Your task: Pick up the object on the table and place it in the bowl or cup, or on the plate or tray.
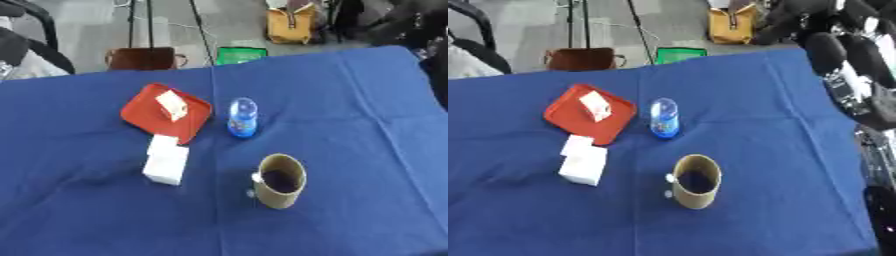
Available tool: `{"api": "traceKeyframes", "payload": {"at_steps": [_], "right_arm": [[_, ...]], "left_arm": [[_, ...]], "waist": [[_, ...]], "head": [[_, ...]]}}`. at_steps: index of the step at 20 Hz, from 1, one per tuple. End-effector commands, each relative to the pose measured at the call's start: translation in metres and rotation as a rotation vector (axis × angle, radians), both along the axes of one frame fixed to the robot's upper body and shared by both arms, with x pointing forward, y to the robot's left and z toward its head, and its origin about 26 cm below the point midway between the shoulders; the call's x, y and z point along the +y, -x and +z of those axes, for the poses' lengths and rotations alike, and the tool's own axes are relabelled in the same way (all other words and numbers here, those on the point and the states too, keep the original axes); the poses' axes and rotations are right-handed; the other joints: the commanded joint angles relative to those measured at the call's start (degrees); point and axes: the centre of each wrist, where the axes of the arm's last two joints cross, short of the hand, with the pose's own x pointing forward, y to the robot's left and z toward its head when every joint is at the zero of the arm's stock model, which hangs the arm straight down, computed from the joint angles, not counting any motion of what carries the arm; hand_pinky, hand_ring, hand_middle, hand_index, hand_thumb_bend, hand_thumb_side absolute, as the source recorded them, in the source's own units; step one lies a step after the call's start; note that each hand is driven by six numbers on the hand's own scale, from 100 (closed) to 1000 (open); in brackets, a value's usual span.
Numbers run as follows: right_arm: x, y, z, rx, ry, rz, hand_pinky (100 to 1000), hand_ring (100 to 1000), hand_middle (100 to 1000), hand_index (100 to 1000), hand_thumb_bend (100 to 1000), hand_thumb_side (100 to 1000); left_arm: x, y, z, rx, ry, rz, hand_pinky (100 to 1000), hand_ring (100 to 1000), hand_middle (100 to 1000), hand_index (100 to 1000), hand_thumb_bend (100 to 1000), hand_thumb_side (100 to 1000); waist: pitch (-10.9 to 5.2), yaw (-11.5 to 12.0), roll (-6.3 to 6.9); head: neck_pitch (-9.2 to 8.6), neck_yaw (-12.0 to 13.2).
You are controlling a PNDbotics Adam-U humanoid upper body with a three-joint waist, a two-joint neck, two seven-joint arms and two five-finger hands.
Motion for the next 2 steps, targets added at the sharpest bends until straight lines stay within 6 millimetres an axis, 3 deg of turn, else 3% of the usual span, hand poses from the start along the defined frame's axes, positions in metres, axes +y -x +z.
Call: {"api": "traceKeyframes", "payload": {"at_steps": [1,2], "right_arm": [[-0.0030,0.0007,0.0067,-0.022,0.019,-0.006,768,655,697,795,235,529],[-0.0029,0.0006,0.0066,-0.022,0.018,-0.005,768,655,697,795,235,529]], "left_arm": [[-0.0008,0.0030,0.0081,-0.023,-0.029,-0.005,676,829,886,931,410,622],[-0.0008,0.0031,0.0079,-0.022,-0.030,-0.005,677,828,885,931,408,621]], "waist": [[-0.89,0.1,-0.11],[-0.94,0.2,-0.16]], "head": [[-0.54,0.3],[-0.60,0.4]]}}
